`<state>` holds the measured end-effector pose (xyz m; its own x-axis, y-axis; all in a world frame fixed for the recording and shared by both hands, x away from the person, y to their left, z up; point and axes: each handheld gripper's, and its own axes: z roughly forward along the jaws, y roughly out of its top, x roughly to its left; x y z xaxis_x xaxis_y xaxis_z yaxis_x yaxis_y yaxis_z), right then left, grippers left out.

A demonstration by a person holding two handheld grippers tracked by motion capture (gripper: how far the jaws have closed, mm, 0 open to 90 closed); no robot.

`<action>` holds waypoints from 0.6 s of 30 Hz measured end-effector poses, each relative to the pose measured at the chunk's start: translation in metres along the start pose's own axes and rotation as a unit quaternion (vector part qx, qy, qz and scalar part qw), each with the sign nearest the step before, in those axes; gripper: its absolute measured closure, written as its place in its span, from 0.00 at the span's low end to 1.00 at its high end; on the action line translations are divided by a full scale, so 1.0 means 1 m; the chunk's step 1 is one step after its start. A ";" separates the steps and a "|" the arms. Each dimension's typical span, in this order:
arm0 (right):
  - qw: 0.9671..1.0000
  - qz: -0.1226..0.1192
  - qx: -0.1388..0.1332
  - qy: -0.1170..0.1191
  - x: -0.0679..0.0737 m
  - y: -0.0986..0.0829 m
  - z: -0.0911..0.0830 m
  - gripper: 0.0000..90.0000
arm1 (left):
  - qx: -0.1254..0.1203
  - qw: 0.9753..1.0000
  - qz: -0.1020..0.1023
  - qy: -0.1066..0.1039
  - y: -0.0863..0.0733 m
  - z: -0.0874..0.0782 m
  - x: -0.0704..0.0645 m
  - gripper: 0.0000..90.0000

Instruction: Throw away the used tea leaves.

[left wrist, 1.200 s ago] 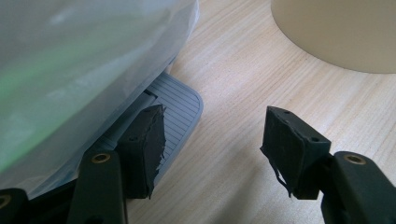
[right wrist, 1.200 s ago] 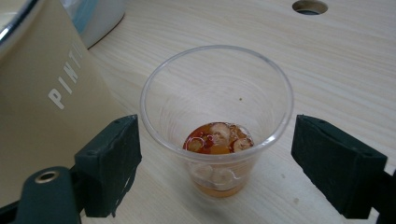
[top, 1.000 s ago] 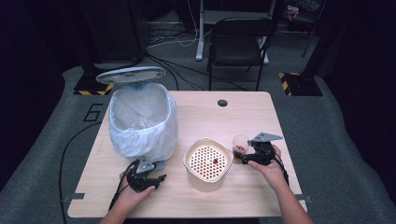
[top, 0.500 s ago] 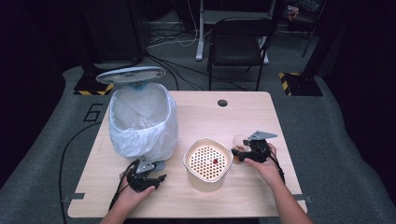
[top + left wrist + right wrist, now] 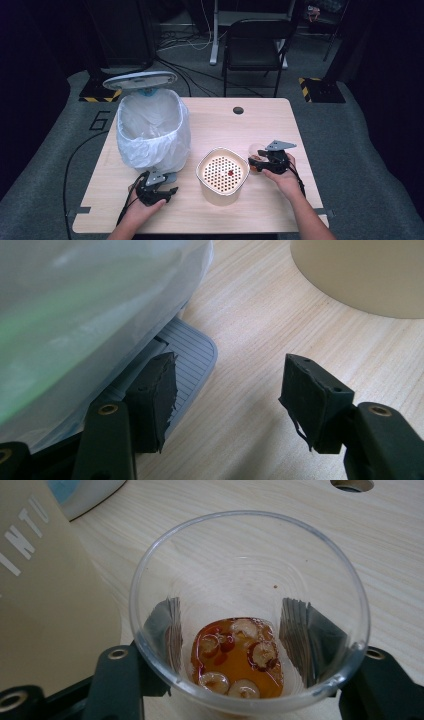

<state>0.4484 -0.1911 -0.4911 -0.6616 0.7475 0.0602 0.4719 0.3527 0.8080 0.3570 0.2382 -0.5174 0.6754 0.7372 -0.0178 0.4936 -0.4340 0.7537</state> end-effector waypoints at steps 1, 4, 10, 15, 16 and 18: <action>1.000 -0.002 0.000 0.000 0.000 0.000 0.000 0.47 | 0.000 1.000 0.000 0.000 0.000 0.000 0.000 0.43; 1.000 -0.006 0.004 0.003 0.000 0.002 0.000 0.49 | 0.000 1.000 0.000 0.000 0.000 0.000 0.000 0.43; 1.000 -0.011 0.001 0.010 -0.001 0.008 -0.003 0.51 | 0.000 1.000 0.000 0.000 0.000 0.000 0.000 0.43; 1.000 -0.025 0.000 0.009 -0.004 0.016 -0.009 0.51 | 0.000 1.000 0.000 0.000 0.000 0.000 0.000 0.43; 1.000 -0.022 -0.002 0.010 -0.004 0.018 -0.010 0.51 | 0.000 1.000 0.000 0.000 0.000 0.000 0.000 0.43; 1.000 -0.023 0.001 0.014 -0.005 0.022 -0.013 0.51 | 0.000 1.000 0.000 0.000 0.000 0.000 0.000 0.43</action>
<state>0.4547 -0.1942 -0.4664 -0.6989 0.7141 0.0398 0.4421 0.3875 0.8089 0.3570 0.2382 -0.5174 0.6753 0.7373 -0.0181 0.4938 -0.4338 0.7537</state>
